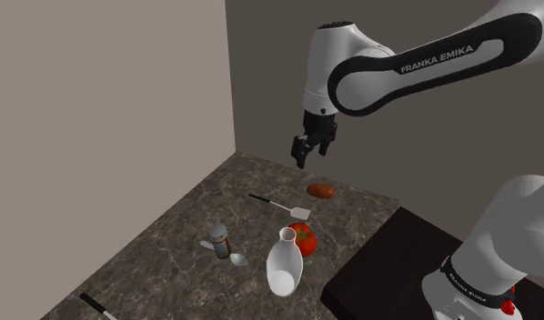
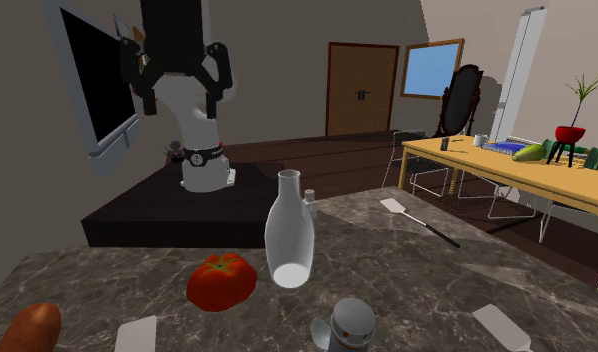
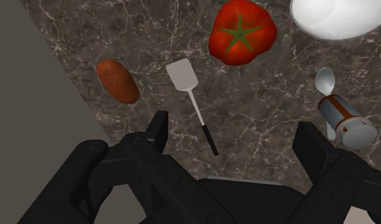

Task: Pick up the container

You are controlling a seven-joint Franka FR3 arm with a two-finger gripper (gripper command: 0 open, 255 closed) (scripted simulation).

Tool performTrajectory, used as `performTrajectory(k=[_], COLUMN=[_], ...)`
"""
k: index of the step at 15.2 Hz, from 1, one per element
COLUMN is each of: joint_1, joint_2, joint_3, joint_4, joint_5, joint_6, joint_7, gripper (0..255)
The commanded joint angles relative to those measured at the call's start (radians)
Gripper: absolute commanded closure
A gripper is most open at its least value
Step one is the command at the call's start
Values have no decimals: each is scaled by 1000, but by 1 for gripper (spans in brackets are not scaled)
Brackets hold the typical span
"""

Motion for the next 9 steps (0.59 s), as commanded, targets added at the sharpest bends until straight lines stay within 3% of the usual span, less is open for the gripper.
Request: performTrajectory(k=[1,9], joint_1=[7,45], joint_2=[68,357], joint_3=[30,113], joint_4=[24,168], joint_5=[-13,-125], joint_6=[37,134], joint_7=[44,229], gripper=[0,0])
